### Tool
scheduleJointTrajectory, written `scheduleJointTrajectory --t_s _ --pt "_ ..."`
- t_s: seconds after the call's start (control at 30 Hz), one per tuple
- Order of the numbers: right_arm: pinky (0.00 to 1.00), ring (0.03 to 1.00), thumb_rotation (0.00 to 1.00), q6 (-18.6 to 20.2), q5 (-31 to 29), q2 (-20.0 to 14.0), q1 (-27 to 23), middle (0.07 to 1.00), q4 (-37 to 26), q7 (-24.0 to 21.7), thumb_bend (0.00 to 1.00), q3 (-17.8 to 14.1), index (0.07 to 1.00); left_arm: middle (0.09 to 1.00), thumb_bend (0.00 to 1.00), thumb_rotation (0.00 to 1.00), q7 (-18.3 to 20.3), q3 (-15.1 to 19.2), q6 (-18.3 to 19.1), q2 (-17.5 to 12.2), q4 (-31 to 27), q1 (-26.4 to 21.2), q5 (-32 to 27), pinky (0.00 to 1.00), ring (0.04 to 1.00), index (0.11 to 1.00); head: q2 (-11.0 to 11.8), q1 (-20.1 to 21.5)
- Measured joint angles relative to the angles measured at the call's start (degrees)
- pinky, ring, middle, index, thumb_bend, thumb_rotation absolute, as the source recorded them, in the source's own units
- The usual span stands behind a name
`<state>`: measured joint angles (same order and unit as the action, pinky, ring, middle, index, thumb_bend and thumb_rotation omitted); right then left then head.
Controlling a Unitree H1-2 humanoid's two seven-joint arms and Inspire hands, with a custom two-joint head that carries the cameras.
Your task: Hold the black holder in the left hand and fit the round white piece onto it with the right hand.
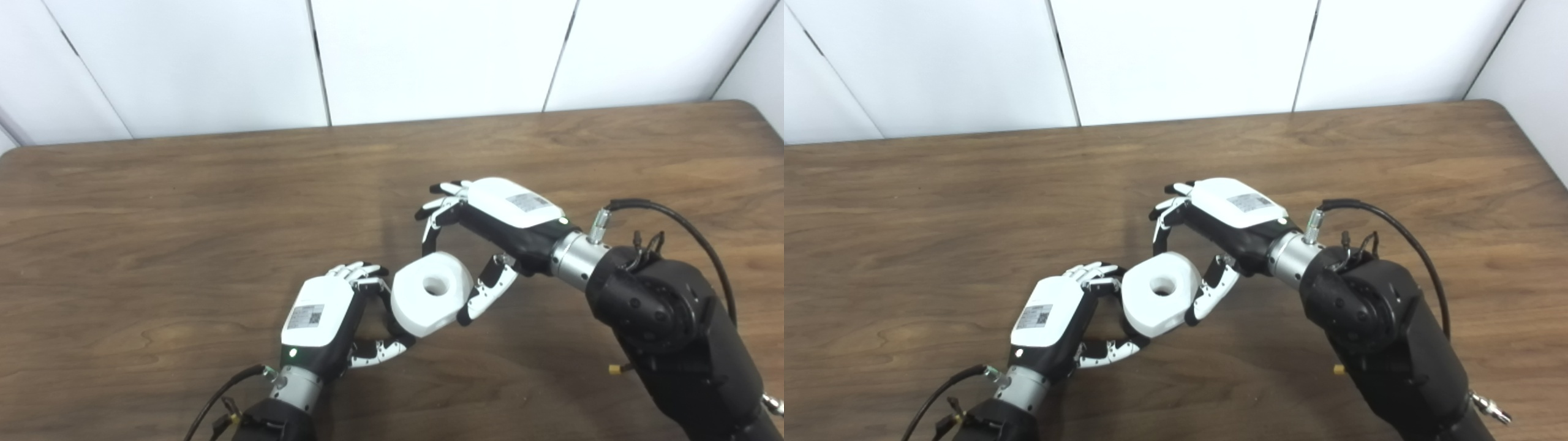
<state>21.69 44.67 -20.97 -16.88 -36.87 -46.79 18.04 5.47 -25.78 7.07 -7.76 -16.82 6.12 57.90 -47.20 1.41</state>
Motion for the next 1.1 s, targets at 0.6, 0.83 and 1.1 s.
scheduleJointTrajectory --t_s 0.6,0.83,1.1 --pt "1.00 0.969 0.14 -0.3 1.2 0.7 0.0 0.839 1.4 1.2 0.52 0.0 0.482 0.809 0.52 0.05 0.0 -0.4 0.2 0.1 0.0 -0.2 0.2 0.85 0.858 0.489 -0.1 0.2" --pt "1.00 0.959 0.14 -0.6 1.2 0.8 0.0 0.831 1.5 1.5 0.53 0.1 0.481 0.809 0.52 0.05 0.0 -0.4 0.2 0.1 0.0 -0.2 0.2 0.85 0.859 0.489 -0.3 0.1" --pt "1.00 0.949 0.14 -1.3 1.9 0.7 -0.1 0.833 1.5 1.6 0.53 0.7 0.482 0.809 0.52 0.05 0.0 -0.6 0.9 0.2 -0.1 -0.3 0.3 0.85 0.860 0.489 -0.9 0.2"
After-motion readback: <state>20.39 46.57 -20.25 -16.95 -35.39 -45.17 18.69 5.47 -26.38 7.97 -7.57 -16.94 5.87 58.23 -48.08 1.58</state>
